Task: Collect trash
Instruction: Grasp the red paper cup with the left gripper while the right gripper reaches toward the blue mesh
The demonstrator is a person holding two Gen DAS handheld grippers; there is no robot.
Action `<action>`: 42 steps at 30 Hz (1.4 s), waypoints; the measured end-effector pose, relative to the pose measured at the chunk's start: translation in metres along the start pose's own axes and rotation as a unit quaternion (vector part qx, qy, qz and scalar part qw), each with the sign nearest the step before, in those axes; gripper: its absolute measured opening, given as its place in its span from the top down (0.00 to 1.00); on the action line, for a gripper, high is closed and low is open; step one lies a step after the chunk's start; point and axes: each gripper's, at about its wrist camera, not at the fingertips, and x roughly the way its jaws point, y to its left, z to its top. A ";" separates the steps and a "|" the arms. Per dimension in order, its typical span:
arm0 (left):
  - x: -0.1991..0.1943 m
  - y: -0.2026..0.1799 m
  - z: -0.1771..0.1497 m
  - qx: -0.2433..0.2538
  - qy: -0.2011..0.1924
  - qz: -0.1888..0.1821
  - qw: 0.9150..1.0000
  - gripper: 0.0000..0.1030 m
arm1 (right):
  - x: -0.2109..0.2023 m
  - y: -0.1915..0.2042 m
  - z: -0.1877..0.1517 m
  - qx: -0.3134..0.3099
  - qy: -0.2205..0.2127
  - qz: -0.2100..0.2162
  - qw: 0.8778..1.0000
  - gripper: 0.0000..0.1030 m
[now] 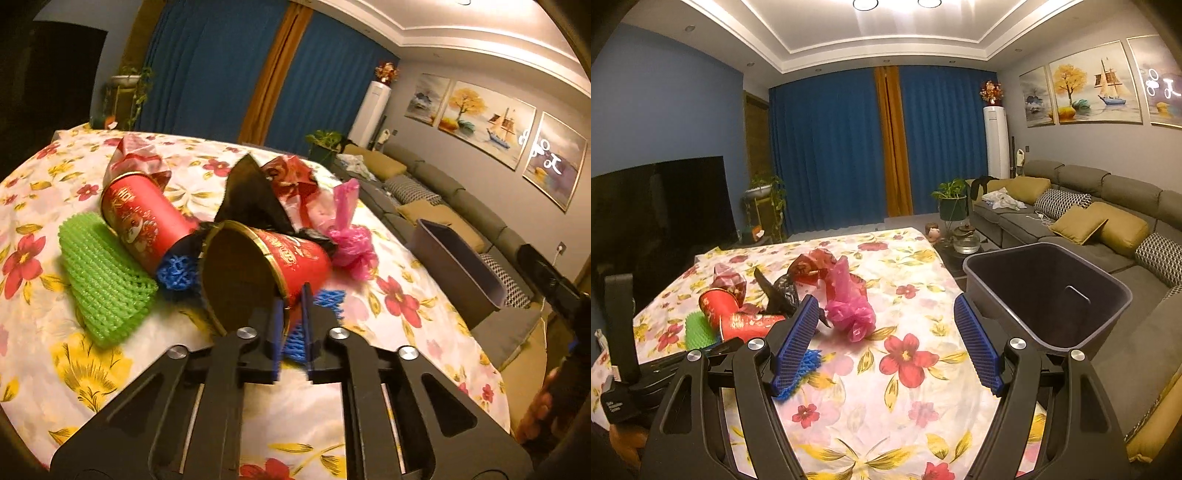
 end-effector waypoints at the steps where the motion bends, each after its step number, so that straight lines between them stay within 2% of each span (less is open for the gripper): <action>1: -0.002 -0.002 0.000 0.002 -0.001 -0.003 1.000 0.98 | 0.002 0.001 0.000 -0.003 0.002 0.000 1.000 0.28; 5: -0.019 -0.011 0.006 0.015 -0.024 -0.014 0.999 0.98 | 0.010 0.004 0.001 -0.008 0.013 0.001 1.000 0.28; 9: -0.042 -0.019 0.023 0.024 -0.063 -0.019 0.998 0.98 | 0.022 0.008 0.006 -0.016 0.021 0.001 1.000 0.28; 14: -0.055 -0.018 0.049 0.032 -0.105 0.014 0.994 0.98 | 0.039 0.018 0.014 -0.027 0.031 0.011 0.999 0.28; 18: -0.049 -0.012 0.063 0.021 -0.114 0.029 0.993 0.98 | 0.067 0.030 0.016 -0.040 0.049 0.016 0.998 0.28; 21: -0.040 -0.007 0.065 0.029 -0.122 0.065 0.990 0.98 | 0.084 0.035 0.014 -0.039 0.058 0.023 0.997 0.31; 23: -0.033 0.002 0.063 0.024 -0.116 0.075 0.990 0.98 | 0.093 0.041 0.012 -0.047 0.062 0.029 0.997 0.32; 26: -0.024 0.019 0.062 0.004 -0.100 0.084 0.991 0.98 | 0.109 0.059 0.008 -0.067 0.068 0.050 0.994 0.33; 29: -0.031 0.029 0.062 0.004 -0.116 0.119 0.986 0.98 | 0.124 0.079 0.004 -0.087 0.081 0.074 0.990 0.35; 33: -0.032 0.041 0.062 -0.018 -0.116 0.122 0.986 0.98 | 0.143 0.105 0.000 -0.112 0.092 0.093 0.985 0.39; 39: -0.036 0.047 0.062 -0.029 -0.121 0.132 0.983 0.98 | 0.169 0.125 -0.007 -0.129 0.115 0.105 0.979 0.57; 41: -0.035 0.045 0.062 -0.028 -0.119 0.131 0.984 0.98 | 0.178 0.130 -0.009 -0.134 0.134 0.109 0.976 0.77; 42: -0.034 0.045 0.062 -0.028 -0.118 0.130 0.984 0.98 | 0.179 0.129 -0.008 -0.133 0.137 0.113 0.975 0.79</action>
